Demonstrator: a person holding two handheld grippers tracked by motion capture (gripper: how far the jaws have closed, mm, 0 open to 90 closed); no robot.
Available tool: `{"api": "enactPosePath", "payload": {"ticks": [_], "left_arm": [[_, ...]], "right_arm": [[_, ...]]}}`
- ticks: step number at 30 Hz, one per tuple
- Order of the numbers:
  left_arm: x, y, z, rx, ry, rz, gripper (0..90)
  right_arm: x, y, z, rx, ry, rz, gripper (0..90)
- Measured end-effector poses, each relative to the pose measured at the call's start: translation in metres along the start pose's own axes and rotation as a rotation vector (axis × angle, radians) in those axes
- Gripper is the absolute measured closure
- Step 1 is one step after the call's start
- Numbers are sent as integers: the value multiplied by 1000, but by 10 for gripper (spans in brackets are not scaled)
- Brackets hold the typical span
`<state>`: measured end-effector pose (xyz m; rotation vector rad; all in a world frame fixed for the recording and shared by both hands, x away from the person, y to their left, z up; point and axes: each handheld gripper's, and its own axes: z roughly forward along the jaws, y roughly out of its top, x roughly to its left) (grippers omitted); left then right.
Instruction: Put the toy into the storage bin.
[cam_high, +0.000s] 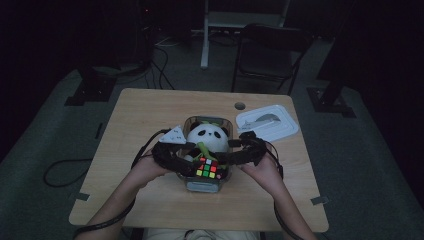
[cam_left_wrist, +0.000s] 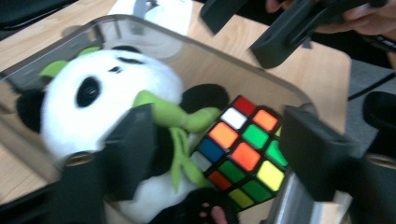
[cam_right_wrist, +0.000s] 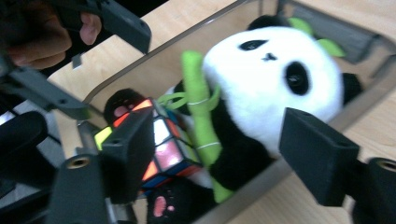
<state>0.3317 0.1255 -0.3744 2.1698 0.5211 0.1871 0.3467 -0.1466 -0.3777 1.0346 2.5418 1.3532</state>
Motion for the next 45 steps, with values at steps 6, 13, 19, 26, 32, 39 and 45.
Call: {"api": "enactPosePath", "payload": {"ticks": [6, 13, 19, 26, 32, 39, 45], "left_arm": [[5, -4, -2, 3, 44, -8, 140], [12, -12, -8, 3, 111, -14, 9], [21, -22, -12, -24, 127, -53, 8], [32, -35, -17, -29, 156, -67, 9], [41, -51, -19, -19, 186, -96, 9], [50, -66, -23, -11, 224, -134, 9], [57, -77, -22, -3, 232, -162, 8]], "right_arm": [[-10, -6, -9, -37, -91, 18, 211], [-28, -16, -16, -51, -168, 54, 201], [-42, -26, -17, -59, -201, 87, 194], [-58, -38, -13, -40, -240, 134, 153], [-70, -50, -13, -76, -272, 188, 255], [-94, -65, -19, -105, -257, 255, 254], [-109, -78, -19, -109, -272, 317, 209]]}}
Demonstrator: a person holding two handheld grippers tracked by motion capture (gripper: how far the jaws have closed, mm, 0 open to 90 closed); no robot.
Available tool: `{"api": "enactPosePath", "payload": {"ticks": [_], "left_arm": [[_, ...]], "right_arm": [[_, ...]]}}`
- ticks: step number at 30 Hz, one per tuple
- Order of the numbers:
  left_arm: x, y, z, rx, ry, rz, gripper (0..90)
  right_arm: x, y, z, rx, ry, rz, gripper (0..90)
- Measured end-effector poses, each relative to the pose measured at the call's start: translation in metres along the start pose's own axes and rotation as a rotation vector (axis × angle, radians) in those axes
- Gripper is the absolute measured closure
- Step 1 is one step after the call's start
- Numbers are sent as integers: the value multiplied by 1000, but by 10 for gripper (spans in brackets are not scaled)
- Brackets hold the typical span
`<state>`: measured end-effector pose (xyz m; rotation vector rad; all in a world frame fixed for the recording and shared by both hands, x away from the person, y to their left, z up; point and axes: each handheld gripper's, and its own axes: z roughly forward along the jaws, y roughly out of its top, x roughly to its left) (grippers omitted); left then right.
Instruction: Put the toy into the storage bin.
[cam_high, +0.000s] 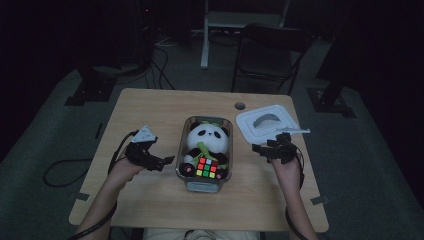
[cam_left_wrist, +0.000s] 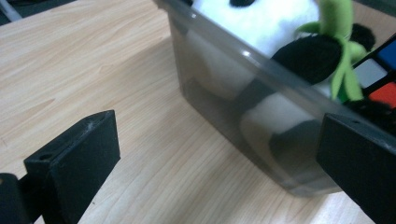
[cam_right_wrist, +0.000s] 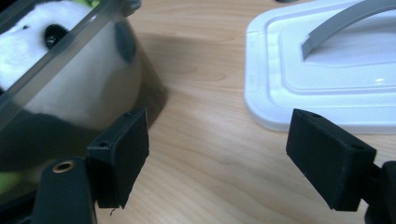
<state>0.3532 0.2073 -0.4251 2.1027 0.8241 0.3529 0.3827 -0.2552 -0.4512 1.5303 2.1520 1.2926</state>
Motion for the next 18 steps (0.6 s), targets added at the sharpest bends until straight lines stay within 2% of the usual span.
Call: {"api": "enactPosePath", "payload": {"ticks": [1, 2, 5, 7, 8, 9, 10, 13, 14, 15, 18], "left_arm": [[0, 0, 0, 0, 0, 0, 9], [0, 0, 0, 0, 0, 0, 9], [7, -9, 5, 9, 21, -8, 9], [9, -13, 7, 12, 20, -17, 8], [10, -14, 8, 10, 21, -13, 9], [11, -16, 10, 18, 23, -18, 9], [12, -17, 11, 18, 27, -20, 8], [14, -20, 13, 17, 24, -21, 9], [17, -25, 16, 8, 26, -21, 9], [19, -27, 18, 13, 23, -33, 9], [21, -32, 20, -1, 17, -35, 9]], "right_arm": [[0, 0, 0, 0, 0, 0, 209], [-1, -1, 0, -11, -30, -7, 209], [-7, -4, 0, -21, -35, 3, 175], [-6, -6, 0, -16, -76, -32, 131], [-2, -9, 1, -26, -137, -56, 132], [0, -11, 1, -31, -173, -77, 139], [1, -11, 3, -14, -181, -91, 138], [2, -14, 5, -28, -197, -79, 128], [0, -15, 4, -56, -211, -57, 118], [0, -15, 4, -72, -223, -50, 118], [-2, -16, 3, -113, -254, -38, 118]]}}
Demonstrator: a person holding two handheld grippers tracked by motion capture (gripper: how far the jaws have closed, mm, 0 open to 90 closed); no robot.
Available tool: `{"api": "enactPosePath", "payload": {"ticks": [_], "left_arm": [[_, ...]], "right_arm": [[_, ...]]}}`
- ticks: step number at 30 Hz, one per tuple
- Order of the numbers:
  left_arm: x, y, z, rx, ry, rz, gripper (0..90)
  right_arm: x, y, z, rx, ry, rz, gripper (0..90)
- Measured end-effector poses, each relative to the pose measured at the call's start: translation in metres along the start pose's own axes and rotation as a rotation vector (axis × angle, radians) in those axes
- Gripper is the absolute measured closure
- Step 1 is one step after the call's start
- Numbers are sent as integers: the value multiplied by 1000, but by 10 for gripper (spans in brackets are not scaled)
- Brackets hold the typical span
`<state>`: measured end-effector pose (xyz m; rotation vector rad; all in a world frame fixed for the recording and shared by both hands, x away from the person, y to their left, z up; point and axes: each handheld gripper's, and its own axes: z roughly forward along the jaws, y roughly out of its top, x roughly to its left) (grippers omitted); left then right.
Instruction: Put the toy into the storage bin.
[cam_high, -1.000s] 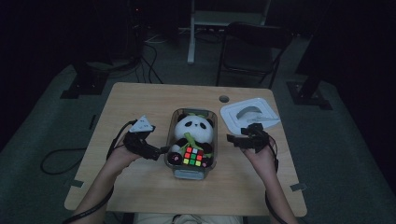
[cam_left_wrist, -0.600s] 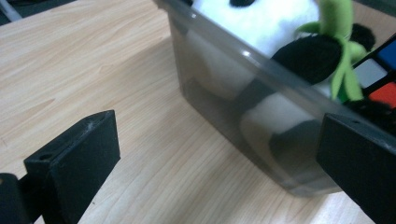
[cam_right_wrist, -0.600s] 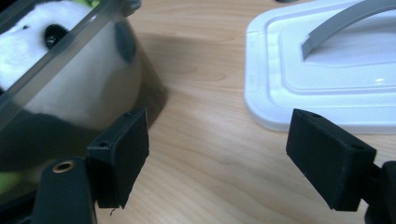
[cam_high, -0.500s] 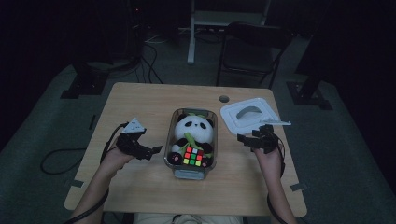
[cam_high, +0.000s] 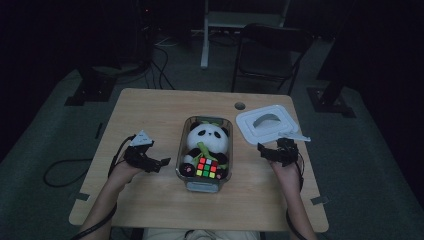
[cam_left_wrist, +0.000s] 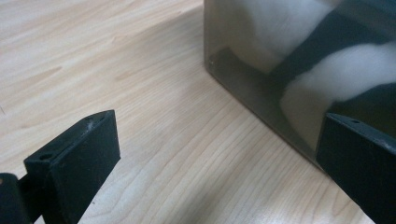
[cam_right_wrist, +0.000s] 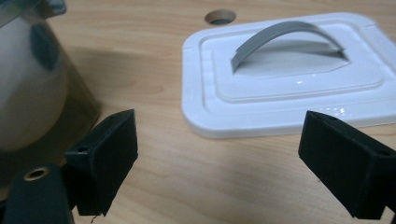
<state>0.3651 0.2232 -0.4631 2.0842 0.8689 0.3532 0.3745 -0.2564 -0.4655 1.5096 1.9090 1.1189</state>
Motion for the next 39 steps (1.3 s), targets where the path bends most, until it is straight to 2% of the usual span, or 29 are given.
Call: {"api": "enactPosePath", "payload": {"ticks": [3, 8, 13, 17, 19, 22, 29, 33, 35, 39], "left_arm": [[2, -8, 6, 0, 22, -8, 9], [2, -14, 13, 22, 41, 3, 9], [0, -16, 19, 32, 39, 7, 9], [-2, -17, 23, 40, 41, 11, 9], [-3, -17, 24, 42, 42, 12, 9], [-3, -18, 26, 45, 38, 11, 9], [-6, -18, 30, 54, 33, 24, 9], [-6, -17, 31, 51, 33, 25, 9], [-5, -17, 31, 51, 35, 25, 9], [-6, -17, 31, 48, 41, 28, 9]], "right_arm": [[-2, 0, 2, -13, -26, 6, 118], [-5, 1, 10, -17, -63, 18, 119], [-5, 5, 22, 0, -57, 19, 121], [-4, 11, 37, 3, -117, 34, 137], [-5, 14, 43, 2, -119, 48, 137], [-6, 19, 54, -14, -120, 60, 186], [-8, 34, 86, 8, -148, 72, 262], [-9, 41, 103, 24, -174, 95, 263], [-11, 43, 110, 33, -173, 124, 265], [-12, 44, 122, 55, -213, 129, 269]]}}
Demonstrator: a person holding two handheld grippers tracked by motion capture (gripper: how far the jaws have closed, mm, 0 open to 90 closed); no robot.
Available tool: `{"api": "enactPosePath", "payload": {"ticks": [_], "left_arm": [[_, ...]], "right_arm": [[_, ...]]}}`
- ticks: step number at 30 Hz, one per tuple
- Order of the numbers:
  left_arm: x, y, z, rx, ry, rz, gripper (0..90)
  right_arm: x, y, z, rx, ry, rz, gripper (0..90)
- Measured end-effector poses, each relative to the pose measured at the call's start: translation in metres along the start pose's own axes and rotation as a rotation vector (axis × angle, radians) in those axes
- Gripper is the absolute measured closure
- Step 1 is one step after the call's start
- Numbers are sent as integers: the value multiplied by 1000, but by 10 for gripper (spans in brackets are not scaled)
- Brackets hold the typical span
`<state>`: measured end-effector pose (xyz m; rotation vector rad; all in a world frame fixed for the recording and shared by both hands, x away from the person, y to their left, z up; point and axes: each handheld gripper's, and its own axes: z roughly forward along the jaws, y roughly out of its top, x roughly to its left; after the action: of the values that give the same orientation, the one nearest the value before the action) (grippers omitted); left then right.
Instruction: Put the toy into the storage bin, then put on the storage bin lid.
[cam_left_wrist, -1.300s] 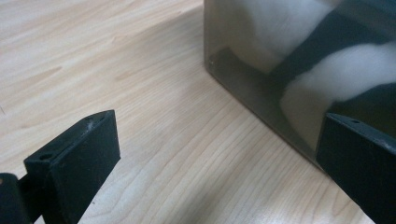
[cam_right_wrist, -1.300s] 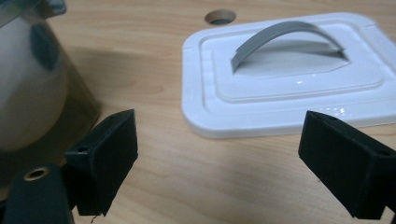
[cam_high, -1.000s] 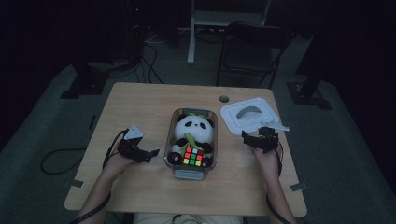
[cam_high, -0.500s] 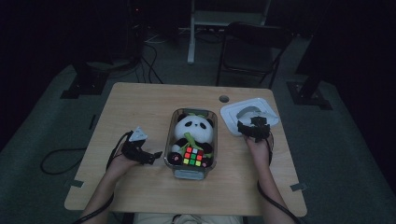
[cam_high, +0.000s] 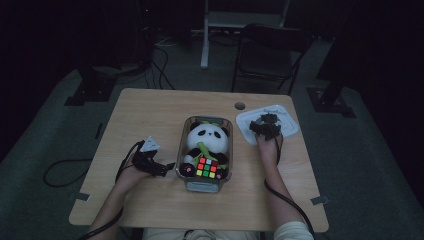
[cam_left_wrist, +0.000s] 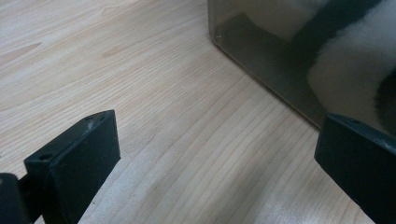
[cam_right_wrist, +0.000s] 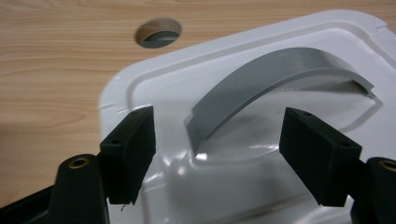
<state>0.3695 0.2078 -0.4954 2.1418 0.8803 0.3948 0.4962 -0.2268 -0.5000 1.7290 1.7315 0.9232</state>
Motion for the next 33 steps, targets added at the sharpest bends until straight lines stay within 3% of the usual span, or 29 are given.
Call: {"api": "enactPosePath", "payload": {"ticks": [4, 8, 16, 24, 33], "left_arm": [[0, 0, 1, 5, 1, 9, 9], [-3, -1, 3, 20, -8, 33, 9], [-3, 1, 4, 4, -5, 9, 9], [0, 2, -1, -8, 9, 1, 9], [1, 4, -3, -18, 10, -11, 9]], "right_arm": [[0, 1, 14, 19, -57, 13, 256], [-3, 2, 23, 39, -56, 24, 253], [-5, 6, 29, 29, -87, 38, 302], [-3, 8, 28, 29, -16, 49, 579], [-12, 7, 21, 30, 57, 116, 663]]}}
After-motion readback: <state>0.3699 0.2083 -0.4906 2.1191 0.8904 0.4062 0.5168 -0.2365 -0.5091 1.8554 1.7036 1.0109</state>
